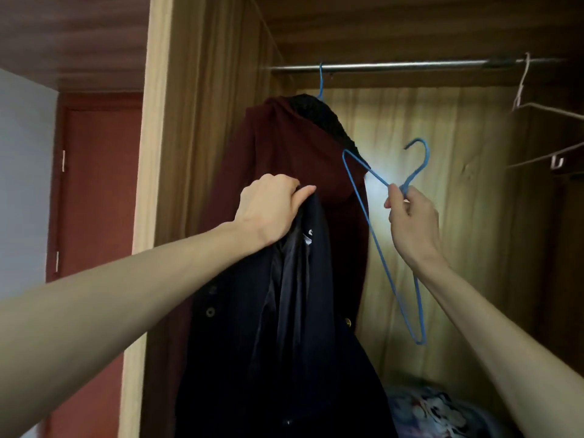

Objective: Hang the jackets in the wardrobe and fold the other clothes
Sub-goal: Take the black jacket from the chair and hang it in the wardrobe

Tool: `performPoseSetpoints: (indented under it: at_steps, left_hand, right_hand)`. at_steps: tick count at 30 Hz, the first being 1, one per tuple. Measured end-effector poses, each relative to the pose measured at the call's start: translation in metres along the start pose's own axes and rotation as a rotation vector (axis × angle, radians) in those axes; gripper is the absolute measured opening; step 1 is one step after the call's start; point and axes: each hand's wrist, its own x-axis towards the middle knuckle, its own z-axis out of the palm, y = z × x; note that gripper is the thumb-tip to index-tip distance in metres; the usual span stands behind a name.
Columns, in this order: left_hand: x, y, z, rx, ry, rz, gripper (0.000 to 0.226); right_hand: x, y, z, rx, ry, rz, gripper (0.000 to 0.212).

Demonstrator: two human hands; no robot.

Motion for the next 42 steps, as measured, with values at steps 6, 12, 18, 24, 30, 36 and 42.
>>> performPoseSetpoints:
  at_steps: [6,12,18,24,30,36,42]
  left_hand:
    - [-0.022,-0.016,-0.002,-0.056,-0.052,-0.013,0.056]
    - [-0.035,-0.035,-0.004,-0.156,-0.138,-0.039,0.058]
    - [-0.051,-0.049,-0.007,-0.224,-0.256,-0.068,0.057]
    - [-0.067,-0.044,-0.015,-0.307,-0.358,-0.023,0.063]
    - [-0.081,-0.027,-0.023,-0.315,-0.356,-0.033,0.06]
    - [-0.099,0.018,-0.023,-0.153,-0.322,0.057,0.054]
    - [-0.12,0.063,-0.031,-0.141,-0.28,0.13,0.052]
  right_hand:
    - [-0.056,-0.011,-0.018,-0.011,0.044,0.041,0.039]
    - [-0.106,-0.015,-0.052,0.04,-0.03,0.02,0.038]
    - [-0.147,-0.039,-0.09,0.369,-0.219,0.199,0.028]
    - [-0.191,-0.054,-0.114,0.386,-0.468,0.424,0.034]
    - [-0.21,-0.073,-0.116,0.187,-0.568,0.451,0.031]
    - [-0.208,-0.091,-0.096,-0.17,-0.508,0.326,0.029]
    - [-0.217,-0.085,-0.077,-0.19,-0.411,0.338,0.029]
